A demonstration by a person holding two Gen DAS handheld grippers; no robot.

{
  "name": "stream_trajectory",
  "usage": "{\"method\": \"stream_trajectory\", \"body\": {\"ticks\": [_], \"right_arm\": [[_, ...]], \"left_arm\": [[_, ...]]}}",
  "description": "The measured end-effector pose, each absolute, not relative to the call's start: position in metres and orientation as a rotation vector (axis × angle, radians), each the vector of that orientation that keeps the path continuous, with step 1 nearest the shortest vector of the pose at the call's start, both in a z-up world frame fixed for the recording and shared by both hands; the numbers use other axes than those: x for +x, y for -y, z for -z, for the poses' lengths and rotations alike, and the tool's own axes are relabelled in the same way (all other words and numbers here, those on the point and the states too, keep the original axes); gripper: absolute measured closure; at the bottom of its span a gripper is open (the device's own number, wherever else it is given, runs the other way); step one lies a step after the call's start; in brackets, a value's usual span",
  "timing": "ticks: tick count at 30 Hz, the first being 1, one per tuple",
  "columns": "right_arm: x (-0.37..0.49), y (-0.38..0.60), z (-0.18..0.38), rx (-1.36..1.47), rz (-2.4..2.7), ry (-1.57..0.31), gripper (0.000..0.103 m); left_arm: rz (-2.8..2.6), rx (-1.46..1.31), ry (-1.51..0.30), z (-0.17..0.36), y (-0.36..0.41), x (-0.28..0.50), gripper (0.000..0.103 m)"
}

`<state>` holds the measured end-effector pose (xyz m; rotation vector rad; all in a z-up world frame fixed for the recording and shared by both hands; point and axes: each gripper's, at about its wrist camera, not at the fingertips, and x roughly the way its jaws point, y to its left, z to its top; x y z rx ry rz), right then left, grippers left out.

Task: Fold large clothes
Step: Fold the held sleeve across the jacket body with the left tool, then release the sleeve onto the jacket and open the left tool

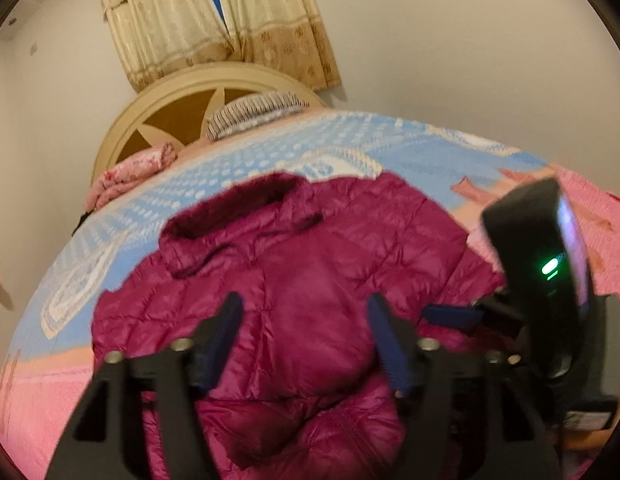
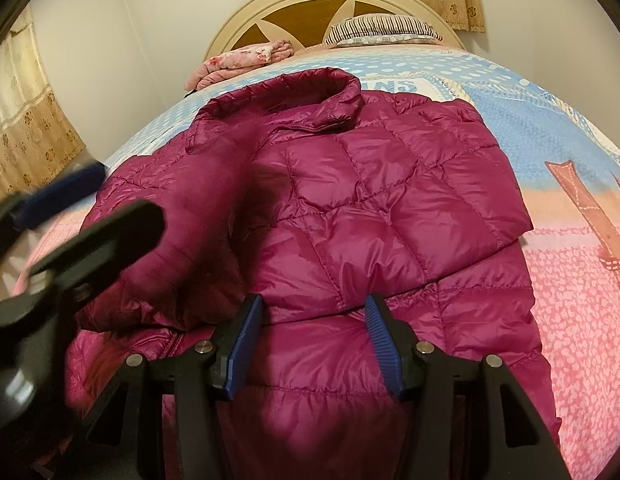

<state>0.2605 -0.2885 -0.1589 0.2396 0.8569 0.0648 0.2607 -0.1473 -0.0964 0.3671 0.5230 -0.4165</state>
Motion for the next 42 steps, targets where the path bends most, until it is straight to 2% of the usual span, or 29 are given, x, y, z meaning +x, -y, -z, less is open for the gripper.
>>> {"method": "stream_trajectory", "body": {"ticks": [2,5,6,10,14,19,20,21,22,23,25,27,30,33,34,35,37,42], "right_arm": [[0.26,0.289,0.159,0.244,-0.066,-0.856,0.048],[0.259,0.29,0.158,0.25,-0.066,-0.849,0.048],[0.257,0.29,0.157,0.254,-0.064,-0.842,0.048],[0.24,0.311,0.14,0.373,-0.075,-0.742,0.048],[0.247,0.327,0.129,0.566,-0.147,-0.748,0.047],[0.286,0.302,0.124,0.57,-0.281,-0.82,0.047],[0.299,0.294,0.132,0.575,-0.305,-0.875,0.049],[0.307,0.29,0.138,0.57,-0.294,-0.91,0.056],[0.312,0.288,0.142,0.547,-0.271,-0.93,0.076],[0.313,0.288,0.141,0.526,-0.26,-0.925,0.082],[0.307,0.295,0.134,0.519,-0.244,-0.886,0.089],[0.297,0.303,0.129,0.492,-0.206,-0.86,0.091],[0.298,0.306,0.141,0.447,-0.166,-0.901,0.092],[0.3,0.301,0.15,0.396,-0.162,-0.913,0.091],[0.3,0.302,0.15,0.394,-0.16,-0.907,0.089],[0.299,0.303,0.147,0.391,-0.149,-0.902,0.077],[0.293,0.306,0.136,0.366,-0.092,-0.89,0.062],[0.286,0.304,0.083,0.322,-0.048,-0.736,0.062]], "left_arm": [[0.418,0.354,-0.496,0.085,0.14,0.259,0.027],[0.33,0.341,-0.458,0.073,0.113,0.269,0.008],[0.291,0.335,-0.458,0.071,0.101,0.275,0.006],[0.084,0.279,-0.541,0.09,0.036,0.329,0.006],[-0.032,0.215,-0.645,0.125,-0.012,0.363,0.006],[0.006,0.18,-0.707,0.144,-0.013,0.362,0.006],[0.013,0.191,-0.69,0.14,-0.008,0.359,0.006],[0.017,0.195,-0.677,0.137,-0.007,0.355,0.006],[0.025,0.196,-0.661,0.131,-0.006,0.353,0.006],[0.035,0.195,-0.647,0.124,-0.005,0.35,0.006],[0.045,0.195,-0.623,0.115,-0.004,0.347,0.006],[0.057,0.194,-0.601,0.107,-0.002,0.348,0.004],[0.063,0.2,-0.603,0.11,0.01,0.36,0.003],[0.112,0.197,-0.707,0.135,0.027,0.386,0.003],[0.101,0.217,-0.746,0.149,0.031,0.394,0.003],[0.078,0.224,-0.78,0.161,0.031,0.401,0.003],[0.094,0.192,-0.818,0.166,0.029,0.406,0.002],[0.096,0.193,-0.828,0.169,0.031,0.409,0.001]]}}
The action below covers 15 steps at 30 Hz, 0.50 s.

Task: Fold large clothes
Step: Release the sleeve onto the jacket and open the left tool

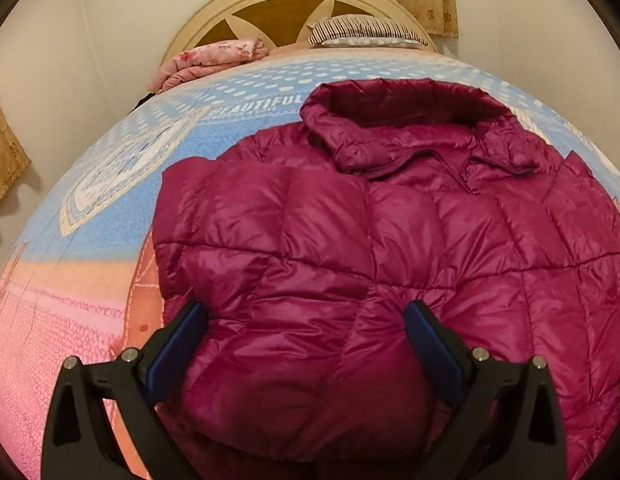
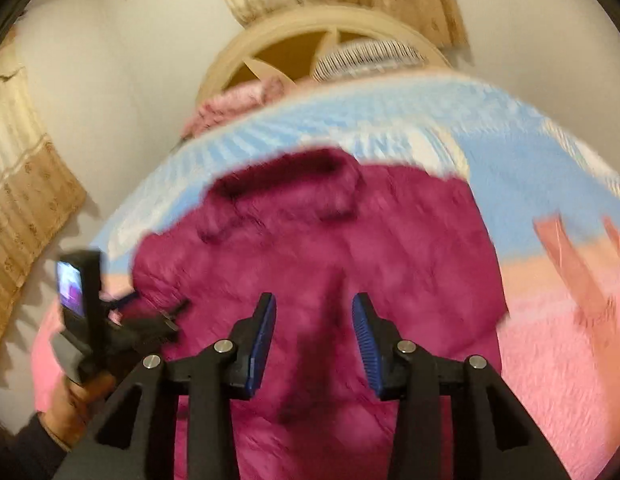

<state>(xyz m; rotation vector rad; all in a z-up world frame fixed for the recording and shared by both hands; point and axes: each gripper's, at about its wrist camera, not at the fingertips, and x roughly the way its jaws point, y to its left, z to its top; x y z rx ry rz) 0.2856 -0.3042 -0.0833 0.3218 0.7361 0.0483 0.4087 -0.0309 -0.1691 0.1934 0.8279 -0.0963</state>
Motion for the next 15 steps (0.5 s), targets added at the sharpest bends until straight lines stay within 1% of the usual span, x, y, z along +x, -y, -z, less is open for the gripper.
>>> {"method": "stream_trajectory", "body": {"ticks": [3,5,9,11,15], "right_arm": [[0.311,0.282,0.076,0.331,-0.142,-0.752,0.063],[0.333,0.265,0.091,0.316,-0.19,-0.796,0.071],[0.348,0.256,0.139,0.243,-0.136,-0.897,0.072],[0.342,0.259,0.158,0.227,-0.124,-0.899,0.074],[0.337,0.26,0.162,0.215,-0.114,-0.891,0.074]], "left_arm": [[0.091,0.193,-0.816,0.167,0.031,0.407,0.001],[0.068,0.159,-0.774,0.156,0.024,0.402,0.001],[0.054,0.048,-0.696,0.128,0.0,0.393,0.001],[0.041,0.005,-0.681,0.114,-0.009,0.401,0.001],[0.061,-0.011,-0.698,0.111,0.005,0.424,0.001]]}}
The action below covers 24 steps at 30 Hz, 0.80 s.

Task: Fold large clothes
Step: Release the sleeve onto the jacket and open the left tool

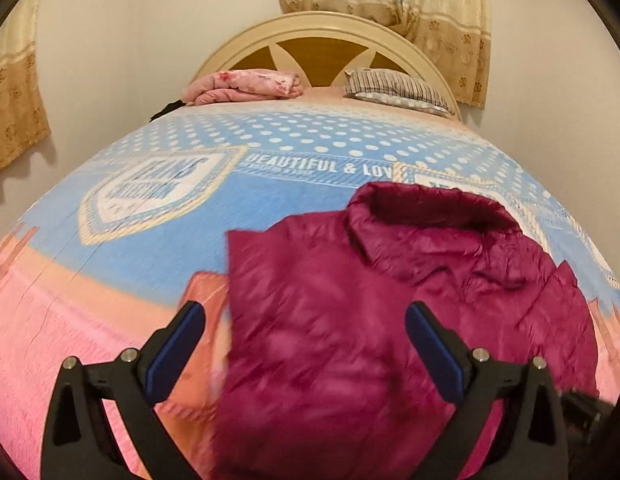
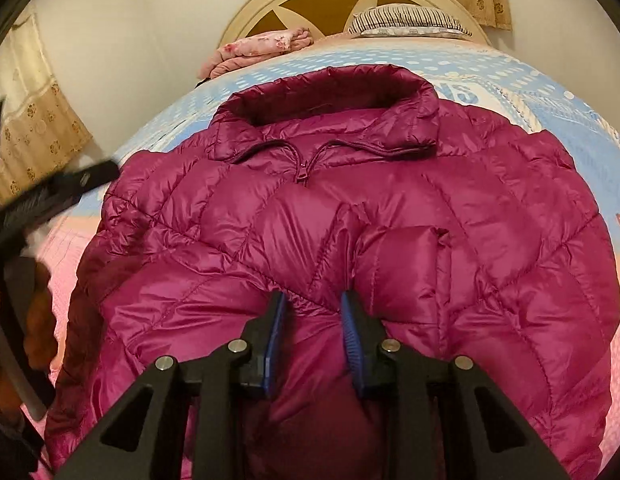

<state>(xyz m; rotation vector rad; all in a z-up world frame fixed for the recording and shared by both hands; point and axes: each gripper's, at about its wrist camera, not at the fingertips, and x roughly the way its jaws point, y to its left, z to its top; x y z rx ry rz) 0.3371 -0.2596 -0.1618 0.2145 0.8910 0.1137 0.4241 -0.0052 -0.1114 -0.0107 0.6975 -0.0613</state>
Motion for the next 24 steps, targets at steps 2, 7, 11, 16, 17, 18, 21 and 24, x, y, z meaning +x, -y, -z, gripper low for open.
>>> {"method": "stream_trajectory", "body": {"ticks": [2,7,11,16,17,18,21,24], "right_arm": [[0.339,0.254,0.165,0.196,-0.11,-0.887,0.074],[0.336,0.257,0.164,0.226,-0.126,-0.867,0.074],[0.334,0.257,0.166,0.241,-0.141,-0.864,0.073],[0.325,0.253,0.157,0.224,-0.153,-0.871,0.072],[0.319,0.255,0.154,0.221,-0.147,-0.861,0.072],[0.313,0.255,0.153,0.211,-0.145,-0.853,0.072],[0.305,0.246,0.161,0.146,-0.144,-0.872,0.072],[0.308,0.241,0.165,0.112,-0.124,-0.886,0.072]], "left_arm": [[0.085,0.025,-0.733,0.12,0.024,0.438,0.001],[0.019,0.154,-0.839,0.164,0.045,0.46,0.0],[0.036,0.108,-0.901,0.179,0.035,0.466,0.0],[0.036,0.079,-0.926,0.182,0.028,0.468,0.0],[0.033,0.071,-0.925,0.182,0.025,0.467,0.0],[0.035,0.064,-0.925,0.183,0.024,0.467,0.0],[0.043,0.057,-0.924,0.183,0.023,0.466,0.0],[0.044,0.057,-0.922,0.181,0.024,0.466,0.0]]}}
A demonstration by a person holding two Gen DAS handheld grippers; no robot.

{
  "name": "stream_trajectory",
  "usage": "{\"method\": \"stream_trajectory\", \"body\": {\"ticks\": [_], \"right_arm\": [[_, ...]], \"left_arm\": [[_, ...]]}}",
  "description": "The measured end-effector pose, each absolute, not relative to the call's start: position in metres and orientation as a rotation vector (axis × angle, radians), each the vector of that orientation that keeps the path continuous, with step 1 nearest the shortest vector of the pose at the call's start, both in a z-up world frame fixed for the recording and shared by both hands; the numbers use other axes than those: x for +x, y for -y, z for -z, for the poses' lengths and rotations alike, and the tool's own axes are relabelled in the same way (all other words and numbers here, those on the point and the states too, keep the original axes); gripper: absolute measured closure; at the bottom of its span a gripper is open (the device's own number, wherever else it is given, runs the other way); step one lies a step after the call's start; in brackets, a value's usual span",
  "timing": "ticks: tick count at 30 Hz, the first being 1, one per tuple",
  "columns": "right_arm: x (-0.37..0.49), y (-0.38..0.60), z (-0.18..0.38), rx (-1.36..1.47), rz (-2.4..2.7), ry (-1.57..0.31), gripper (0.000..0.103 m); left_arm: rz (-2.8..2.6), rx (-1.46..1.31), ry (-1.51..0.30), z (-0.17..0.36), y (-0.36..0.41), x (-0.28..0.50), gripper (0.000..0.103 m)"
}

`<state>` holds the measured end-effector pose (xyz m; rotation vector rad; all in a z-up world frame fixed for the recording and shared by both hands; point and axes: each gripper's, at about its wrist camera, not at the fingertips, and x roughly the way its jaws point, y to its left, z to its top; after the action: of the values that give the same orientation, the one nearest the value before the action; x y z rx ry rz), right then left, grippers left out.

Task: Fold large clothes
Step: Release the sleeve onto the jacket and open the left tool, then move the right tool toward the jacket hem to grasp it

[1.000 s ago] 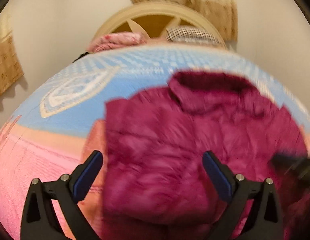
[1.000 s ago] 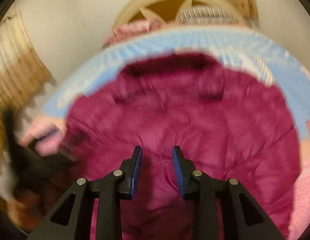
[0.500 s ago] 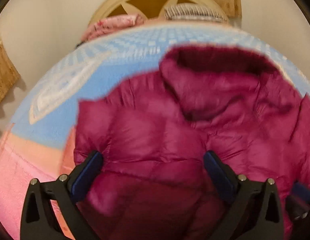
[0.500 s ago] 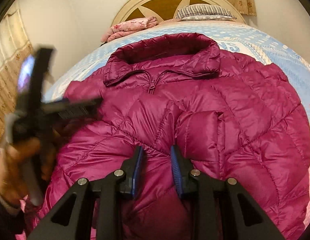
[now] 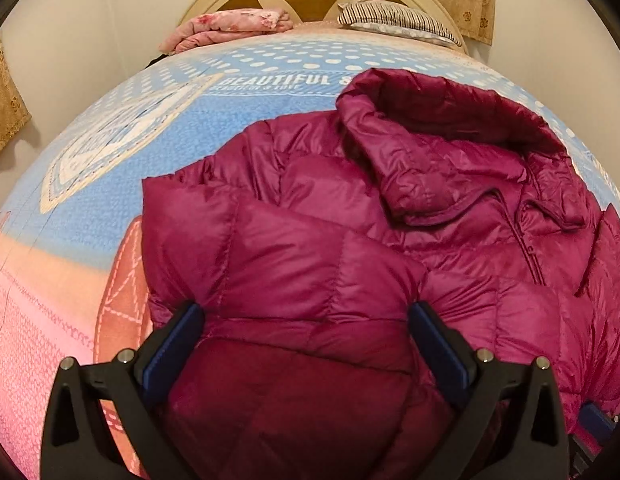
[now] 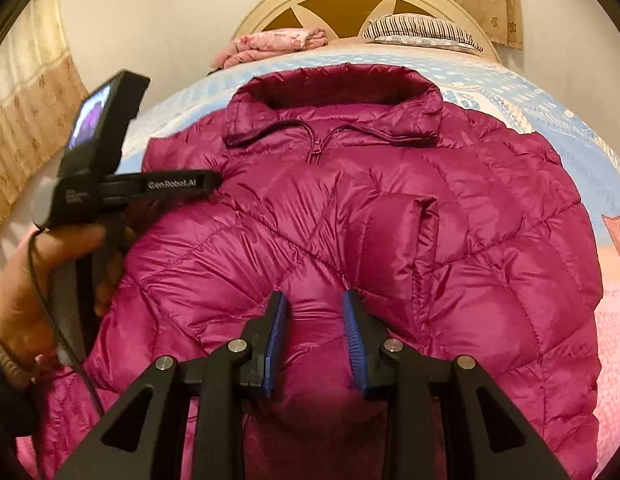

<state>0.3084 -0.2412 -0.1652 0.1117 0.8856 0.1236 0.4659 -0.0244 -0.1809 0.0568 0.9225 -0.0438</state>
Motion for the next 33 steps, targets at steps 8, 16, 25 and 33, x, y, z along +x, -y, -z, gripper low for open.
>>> {"method": "stream_trajectory", "body": {"ticks": [8,16,25,33], "right_arm": [[0.305,0.241,0.168,0.108,-0.117,-0.859,0.072],[0.302,0.241,0.168,0.116,-0.12,-0.851,0.072],[0.302,0.244,0.167,0.136,-0.131,-0.853,0.072],[0.331,0.288,0.129,0.321,-0.212,-0.845,0.055]], "left_arm": [[0.04,0.117,-0.857,0.154,0.04,0.442,0.0],[0.158,0.169,-0.833,0.15,0.069,0.41,0.0],[0.152,0.154,-0.898,0.176,0.063,0.426,0.0],[0.154,0.13,-0.89,0.175,0.061,0.423,0.0]]}}
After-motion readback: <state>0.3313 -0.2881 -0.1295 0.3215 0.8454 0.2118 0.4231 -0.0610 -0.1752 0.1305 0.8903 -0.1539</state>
